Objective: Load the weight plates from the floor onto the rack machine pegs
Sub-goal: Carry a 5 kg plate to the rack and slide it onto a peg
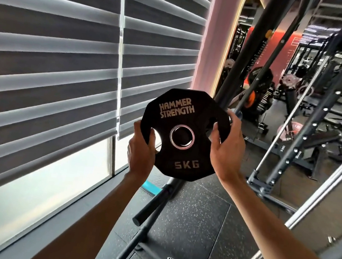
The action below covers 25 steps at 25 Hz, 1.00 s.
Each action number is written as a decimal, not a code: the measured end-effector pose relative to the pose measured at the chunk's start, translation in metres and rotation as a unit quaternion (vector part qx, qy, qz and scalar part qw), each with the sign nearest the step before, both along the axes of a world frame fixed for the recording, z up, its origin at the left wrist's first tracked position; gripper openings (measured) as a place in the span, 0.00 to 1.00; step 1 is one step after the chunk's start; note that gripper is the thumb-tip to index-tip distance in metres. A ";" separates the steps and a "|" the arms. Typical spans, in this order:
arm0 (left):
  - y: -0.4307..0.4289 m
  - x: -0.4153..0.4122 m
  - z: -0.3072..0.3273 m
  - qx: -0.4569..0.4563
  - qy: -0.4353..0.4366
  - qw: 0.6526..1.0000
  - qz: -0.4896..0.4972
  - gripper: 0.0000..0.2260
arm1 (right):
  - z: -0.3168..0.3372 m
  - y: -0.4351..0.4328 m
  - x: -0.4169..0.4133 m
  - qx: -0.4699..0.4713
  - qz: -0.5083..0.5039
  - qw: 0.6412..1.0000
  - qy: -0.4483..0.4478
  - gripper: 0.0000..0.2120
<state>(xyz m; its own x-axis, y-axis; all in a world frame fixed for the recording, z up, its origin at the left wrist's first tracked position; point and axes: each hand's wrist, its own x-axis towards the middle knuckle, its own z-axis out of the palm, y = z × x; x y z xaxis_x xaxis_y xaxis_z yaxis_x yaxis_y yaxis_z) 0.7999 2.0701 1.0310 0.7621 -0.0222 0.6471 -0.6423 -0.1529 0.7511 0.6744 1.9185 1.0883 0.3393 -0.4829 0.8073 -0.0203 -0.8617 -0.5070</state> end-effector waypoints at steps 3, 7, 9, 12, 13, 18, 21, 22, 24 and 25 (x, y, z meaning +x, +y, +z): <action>-0.010 0.005 0.006 0.002 0.049 0.999 -0.010 0.13 | -0.007 -0.004 0.000 -0.104 -0.033 0.994 0.006 0.22; -0.025 0.027 0.005 0.164 0.110 0.980 0.002 0.19 | 0.000 -0.012 0.003 -0.109 -0.057 0.992 0.040 0.24; -0.034 0.036 0.015 0.203 0.181 0.960 -0.066 0.26 | 0.004 -0.021 0.007 -0.112 -0.067 0.990 0.060 0.25; -0.054 0.038 0.040 0.195 0.290 0.928 -0.131 0.27 | 0.010 -0.040 0.011 -0.131 -0.089 0.982 0.102 0.28; -0.059 0.038 0.049 0.166 0.334 0.913 -0.165 0.24 | 0.013 -0.047 0.012 -0.126 -0.099 0.979 0.125 0.29; -0.095 0.080 0.056 0.202 0.308 0.905 -0.211 0.21 | 0.025 -0.077 0.019 -0.040 -0.145 0.962 0.226 0.35; -0.112 0.103 0.046 0.265 0.227 0.923 -0.162 0.19 | 0.018 -0.082 0.022 -0.031 -0.138 0.961 0.238 0.36; -0.115 0.109 0.042 0.250 0.227 0.926 -0.169 0.18 | 0.017 -0.083 0.023 -0.025 -0.129 0.962 0.238 0.35; -0.108 0.108 0.037 0.224 0.229 0.924 -0.208 0.17 | 0.018 -0.084 0.024 -0.004 -0.123 0.961 0.247 0.34; -0.100 0.101 0.036 0.213 0.239 0.919 -0.229 0.16 | 0.020 -0.083 0.024 0.007 -0.125 0.958 0.257 0.33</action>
<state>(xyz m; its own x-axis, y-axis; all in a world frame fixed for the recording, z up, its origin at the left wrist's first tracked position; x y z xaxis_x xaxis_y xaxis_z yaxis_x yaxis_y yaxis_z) 0.9014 1.9704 1.0671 0.8054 -0.5846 0.0985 -0.3238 -0.2946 0.8991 0.6981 1.8354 1.1078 0.5626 -0.6098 0.5582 -0.4746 -0.7911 -0.3859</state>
